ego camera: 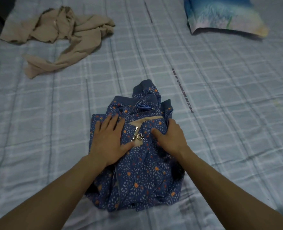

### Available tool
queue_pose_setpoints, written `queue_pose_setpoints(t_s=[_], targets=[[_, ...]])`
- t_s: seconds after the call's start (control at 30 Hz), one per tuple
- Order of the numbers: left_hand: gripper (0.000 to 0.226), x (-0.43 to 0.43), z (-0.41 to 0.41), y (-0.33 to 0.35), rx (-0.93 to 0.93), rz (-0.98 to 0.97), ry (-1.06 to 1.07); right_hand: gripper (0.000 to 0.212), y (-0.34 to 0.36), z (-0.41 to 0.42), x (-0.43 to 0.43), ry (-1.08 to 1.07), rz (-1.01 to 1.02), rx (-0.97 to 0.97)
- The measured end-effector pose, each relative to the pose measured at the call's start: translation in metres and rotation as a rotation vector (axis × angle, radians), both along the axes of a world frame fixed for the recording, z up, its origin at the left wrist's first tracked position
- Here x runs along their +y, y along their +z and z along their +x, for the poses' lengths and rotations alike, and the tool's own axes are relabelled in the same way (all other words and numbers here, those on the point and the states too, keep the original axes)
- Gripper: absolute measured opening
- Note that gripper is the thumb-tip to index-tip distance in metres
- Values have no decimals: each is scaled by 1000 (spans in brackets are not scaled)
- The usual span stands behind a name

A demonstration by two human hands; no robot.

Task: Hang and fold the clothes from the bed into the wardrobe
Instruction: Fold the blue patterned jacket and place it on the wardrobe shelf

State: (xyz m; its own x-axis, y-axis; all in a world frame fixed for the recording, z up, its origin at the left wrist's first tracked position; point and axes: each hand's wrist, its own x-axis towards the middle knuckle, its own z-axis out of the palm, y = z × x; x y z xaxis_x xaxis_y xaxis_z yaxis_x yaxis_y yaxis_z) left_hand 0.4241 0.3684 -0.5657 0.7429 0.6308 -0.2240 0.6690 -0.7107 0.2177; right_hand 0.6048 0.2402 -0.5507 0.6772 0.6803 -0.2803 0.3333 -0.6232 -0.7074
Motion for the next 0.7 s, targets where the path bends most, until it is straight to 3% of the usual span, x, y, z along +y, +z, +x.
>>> queue_pose_setpoints(t_s=[0.2, 0.33, 0.4, 0.53, 0.6, 0.7], targets=[[111, 22, 6, -4, 83, -42, -16, 90, -4, 7, 23, 94, -64, 15], [106, 25, 12, -17, 207, -64, -31, 110, -19, 1, 31, 251, -321, -103], [105, 27, 13, -21, 201, -74, -18, 107, -25, -1, 31, 274, -356, -151], [118, 37, 11, -12, 77, -194, 28, 64, -19, 16, 37, 109, -118, -165], [132, 46, 15, -4, -16, -233, 97, 52, -13, 28, 42, 84, -66, -131], [136, 60, 27, 6, -67, -200, 272, 71, -7, 42, 53, 100, -38, -50]])
